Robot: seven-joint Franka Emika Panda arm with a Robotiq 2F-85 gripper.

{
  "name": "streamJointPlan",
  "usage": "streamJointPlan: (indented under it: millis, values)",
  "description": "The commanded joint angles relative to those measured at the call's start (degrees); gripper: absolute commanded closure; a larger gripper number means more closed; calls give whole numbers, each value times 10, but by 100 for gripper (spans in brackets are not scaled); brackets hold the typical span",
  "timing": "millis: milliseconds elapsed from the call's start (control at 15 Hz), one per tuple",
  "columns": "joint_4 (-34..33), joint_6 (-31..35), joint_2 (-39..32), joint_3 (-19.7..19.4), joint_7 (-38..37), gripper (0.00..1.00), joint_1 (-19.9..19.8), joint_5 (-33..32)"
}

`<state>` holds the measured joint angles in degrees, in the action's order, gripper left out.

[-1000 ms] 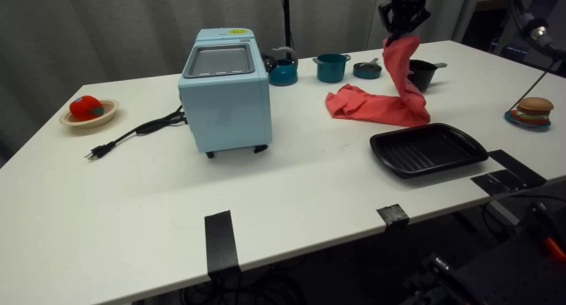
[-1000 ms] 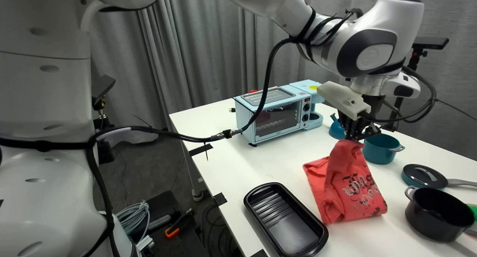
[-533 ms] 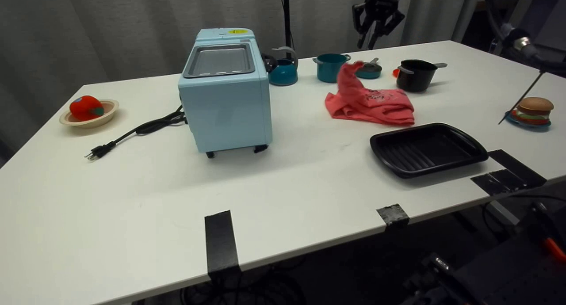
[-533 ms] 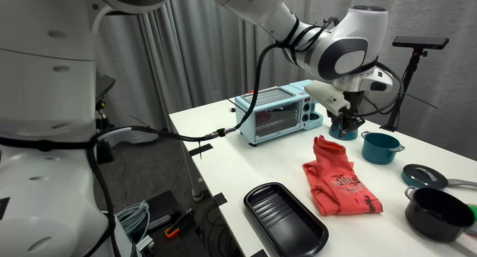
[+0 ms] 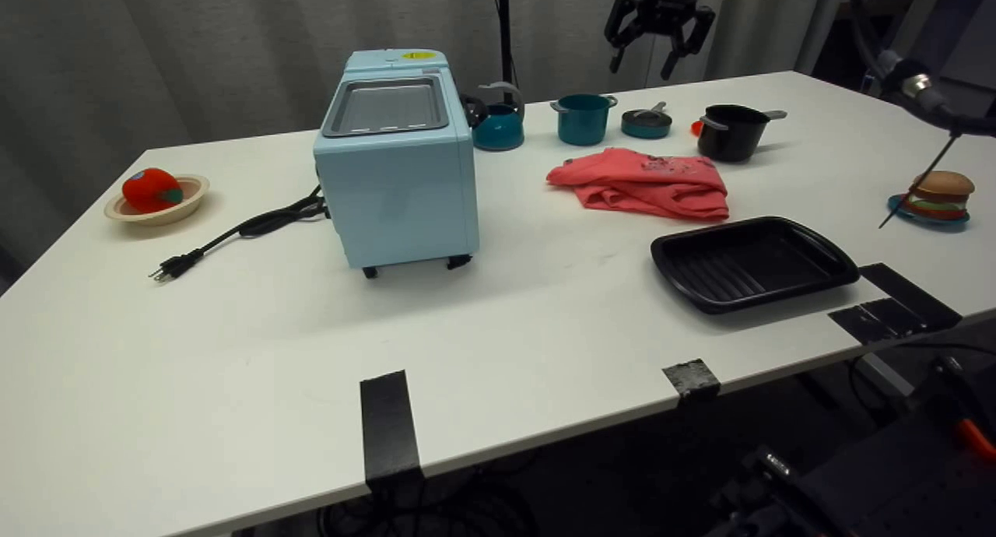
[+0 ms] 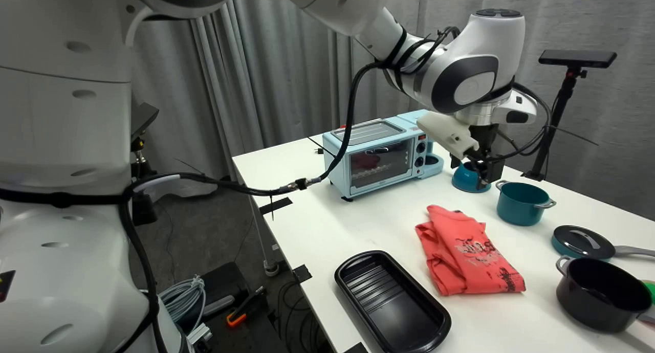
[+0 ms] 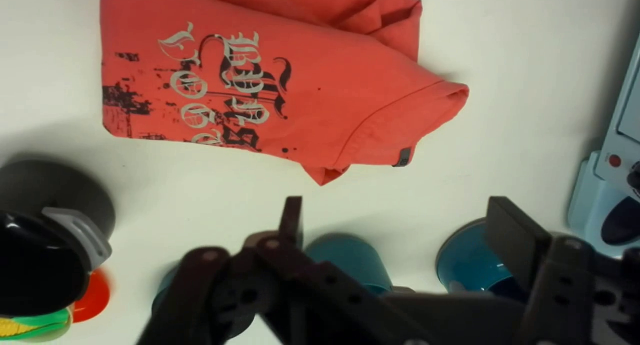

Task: Fold the orange shirt once

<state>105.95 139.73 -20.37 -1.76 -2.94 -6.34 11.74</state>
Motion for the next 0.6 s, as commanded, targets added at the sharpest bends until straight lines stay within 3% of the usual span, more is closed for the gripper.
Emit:
streamJointPlan:
  millis: [0,533]
  values:
    - [45,22,35,0,13,0,-1,7]
    - [147,27,112,-13,55,0,-16,9]
